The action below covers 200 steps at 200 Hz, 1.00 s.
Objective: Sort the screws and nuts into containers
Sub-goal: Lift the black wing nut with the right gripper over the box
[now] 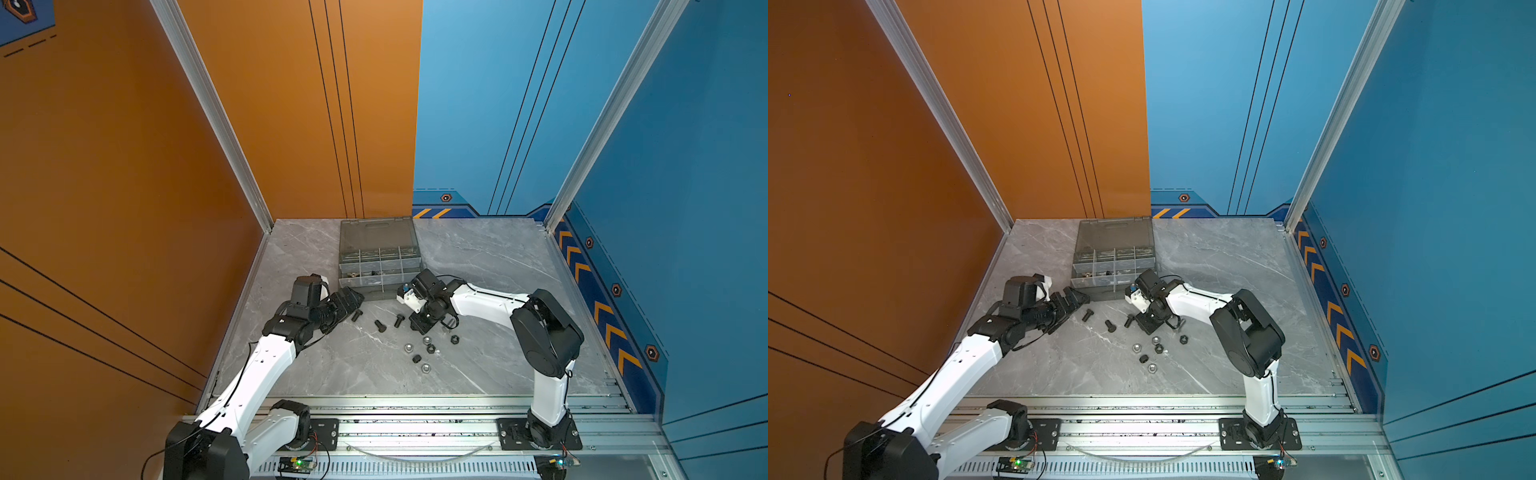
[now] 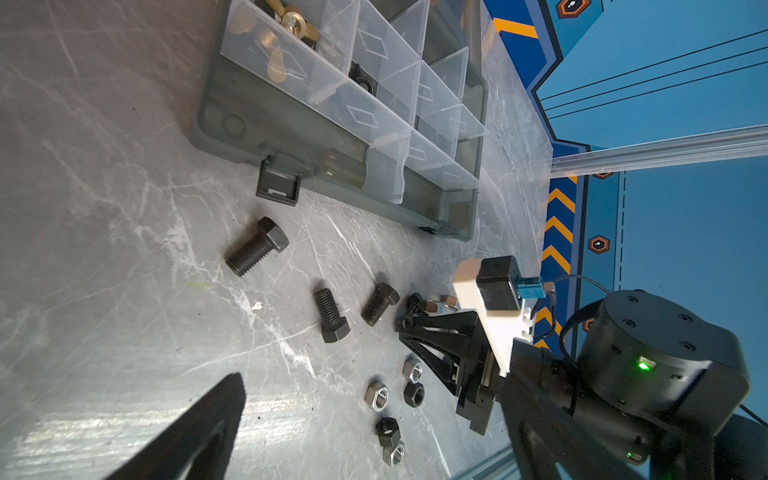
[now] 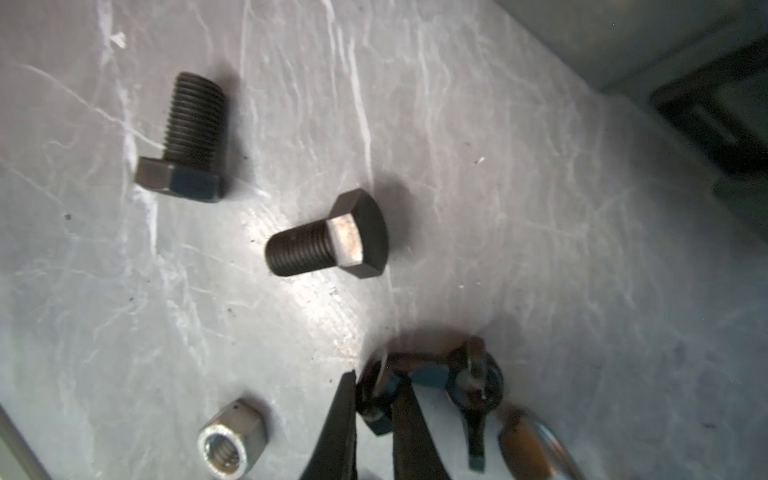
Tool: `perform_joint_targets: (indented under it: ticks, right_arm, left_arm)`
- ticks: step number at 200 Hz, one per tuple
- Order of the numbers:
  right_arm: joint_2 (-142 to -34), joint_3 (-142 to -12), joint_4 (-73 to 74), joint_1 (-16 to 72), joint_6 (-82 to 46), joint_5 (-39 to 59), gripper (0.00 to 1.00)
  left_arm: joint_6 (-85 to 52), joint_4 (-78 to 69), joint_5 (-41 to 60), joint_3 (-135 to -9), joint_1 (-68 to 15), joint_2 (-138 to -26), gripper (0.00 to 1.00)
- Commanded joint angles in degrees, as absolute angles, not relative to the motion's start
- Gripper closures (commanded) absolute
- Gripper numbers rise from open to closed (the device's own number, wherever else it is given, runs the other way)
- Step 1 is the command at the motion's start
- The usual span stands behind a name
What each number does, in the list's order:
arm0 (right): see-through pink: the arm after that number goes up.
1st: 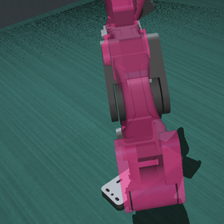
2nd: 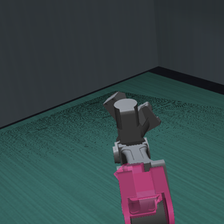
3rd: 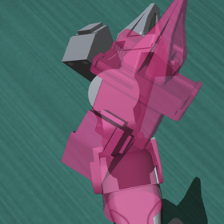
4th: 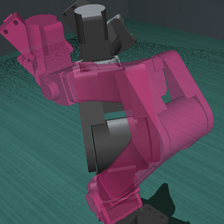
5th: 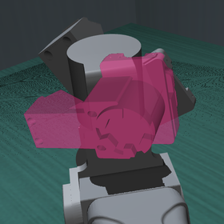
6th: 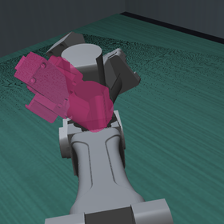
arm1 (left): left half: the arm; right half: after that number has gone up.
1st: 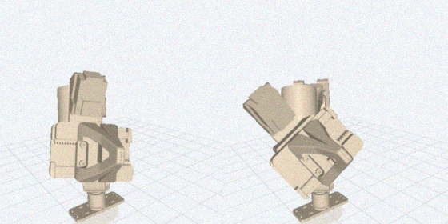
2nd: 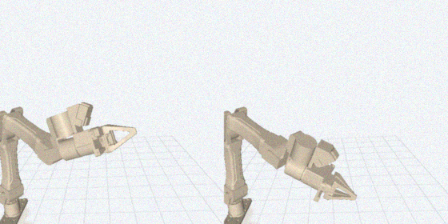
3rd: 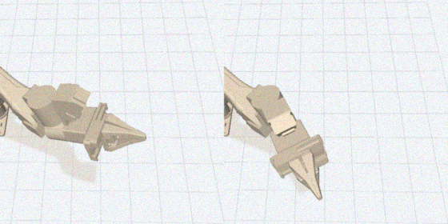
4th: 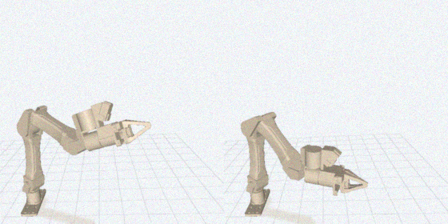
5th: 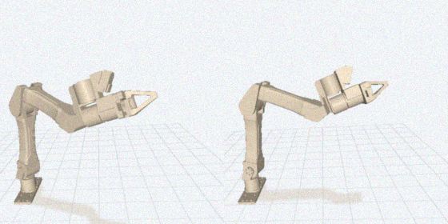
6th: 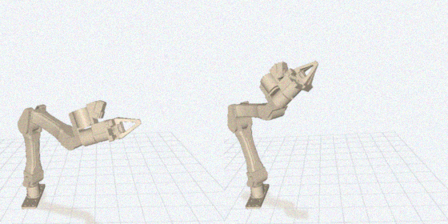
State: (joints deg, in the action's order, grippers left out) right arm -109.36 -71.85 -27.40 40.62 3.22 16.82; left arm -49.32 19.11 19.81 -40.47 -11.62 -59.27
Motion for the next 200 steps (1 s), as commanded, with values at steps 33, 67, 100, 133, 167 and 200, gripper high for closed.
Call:
perform_joint_targets:
  ticks: [33,67,100,133,167,200]
  right_arm:
    - [-104.4,-79.8,-26.36,38.15,4.83,24.55,1.0]
    - [-108.31,-88.79,-26.02,37.79,4.66,25.91,1.0]
    - [-115.23,-98.91,-24.61,37.71,3.31,26.53,1.0]
    - [-124.9,-111.56,-25.13,37.56,2.02,26.88,1.0]
    - [-134.44,-123.35,-25.49,37.17,0.2,27.51,1.0]
    - [-141.72,-131.7,-27.55,36.79,-0.13,26.61,1.0]
  left_arm:
    - [-48.86,18.48,21.9,-39.22,-10.51,-58.45,0.02]
    - [-49.25,17.64,22.7,-38.41,-10.02,-58.2,0.02]
    - [-49.26,17.62,22.95,-38.24,-9.67,-58.1,0.02]
    - [-49.04,17.48,23.75,-38.49,-8.99,-58.33,0.02]
    - [-49.04,17.65,24.22,-38.94,-8.62,-58.61,0.02]
    - [-49.15,18.01,24.27,-39.31,-8.45,-58.28,0.02]
